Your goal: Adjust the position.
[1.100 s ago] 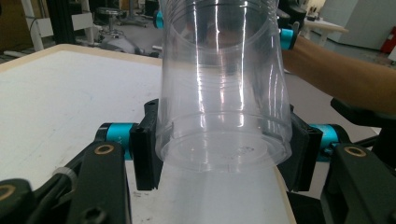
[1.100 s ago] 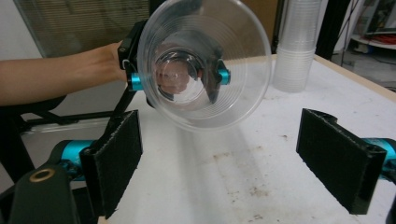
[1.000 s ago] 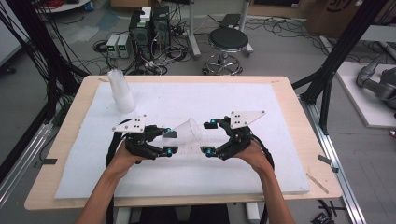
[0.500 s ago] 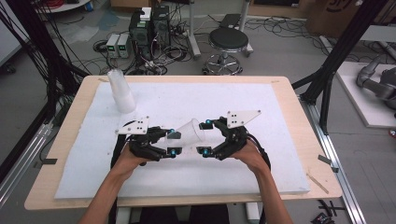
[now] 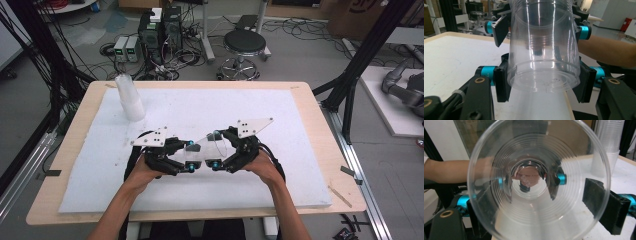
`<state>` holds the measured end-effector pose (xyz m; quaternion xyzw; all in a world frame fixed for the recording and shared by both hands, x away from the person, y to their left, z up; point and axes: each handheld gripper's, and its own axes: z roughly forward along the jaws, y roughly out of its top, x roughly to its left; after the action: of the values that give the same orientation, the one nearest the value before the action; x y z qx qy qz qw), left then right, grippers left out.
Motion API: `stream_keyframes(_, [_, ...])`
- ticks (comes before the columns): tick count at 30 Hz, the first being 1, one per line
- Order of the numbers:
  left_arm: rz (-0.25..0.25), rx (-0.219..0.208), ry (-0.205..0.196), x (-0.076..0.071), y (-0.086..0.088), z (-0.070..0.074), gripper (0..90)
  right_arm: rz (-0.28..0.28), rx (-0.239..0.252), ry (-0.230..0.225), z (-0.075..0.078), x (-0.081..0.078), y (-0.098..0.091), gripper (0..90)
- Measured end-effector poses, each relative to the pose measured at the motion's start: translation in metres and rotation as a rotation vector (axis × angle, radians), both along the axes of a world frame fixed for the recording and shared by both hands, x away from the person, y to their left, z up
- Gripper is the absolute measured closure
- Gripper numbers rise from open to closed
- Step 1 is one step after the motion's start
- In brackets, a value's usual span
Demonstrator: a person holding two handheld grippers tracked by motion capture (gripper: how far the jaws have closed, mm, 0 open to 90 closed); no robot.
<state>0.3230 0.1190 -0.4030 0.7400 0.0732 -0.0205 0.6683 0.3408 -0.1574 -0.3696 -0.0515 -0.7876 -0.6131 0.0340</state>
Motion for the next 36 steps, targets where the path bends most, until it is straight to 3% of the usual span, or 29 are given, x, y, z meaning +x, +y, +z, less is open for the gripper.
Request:
stream_keyframes(5, [-0.008, 0.002, -0.001, -0.0003, 0.0001, 0.0002, 42.1, 0.025, 0.013, 0.015, -0.0002, 0.0008, 0.0011, 15.9])
stream_keyframes(13, [-0.01, 0.01, -0.005, 0.0, 0.0007, -0.0009, 42.1, 0.064, 0.023, 0.014, 0.0002, 0.0003, 0.0011, 29.4])
stream_keyframes(23, [-0.011, 0.012, -0.005, -0.0006, 0.0006, -0.0011, 40.8, 0.068, 0.037, 0.013, -0.0003, -0.0003, 0.0013, 34.5])
stream_keyframes(24, [0.002, 0.012, -0.003, -0.0008, -0.0001, -0.0009, 34.2, 0.066, 0.039, 0.013, -0.0004, -0.0003, 0.0012, 34.5])
stream_keyframes(25, [0.029, 0.022, -0.003, -0.0013, -0.0015, -0.0001, 17.9, 0.066, 0.037, 0.015, -0.0005, -0.0005, 0.0011, 34.5])
stream_keyframes(26, [0.059, 0.037, -0.009, -0.0019, -0.0017, 0.0007, 7.0, 0.067, 0.037, 0.015, -0.0007, -0.0004, 0.0012, 34.5])
stream_keyframes(27, [0.072, 0.04, -0.014, -0.002, -0.0012, 0.0008, 2.2, 0.069, 0.036, 0.018, -0.0007, -0.0005, 0.0011, 34.5])
stream_keyframes(33, [0.089, 0.049, -0.018, -0.0023, 0.0038, 0.0022, 1.7, 0.057, 0.03, 0.015, -0.0004, 0.0, -0.0006, 34.5])
stream_keyframes(36, [0.13, 0.089, -0.022, -0.004, 0.0076, 0.0032, 1.7, 0.034, 0.027, 0.009, 0.0008, 0.0007, -0.0029, 34.5])
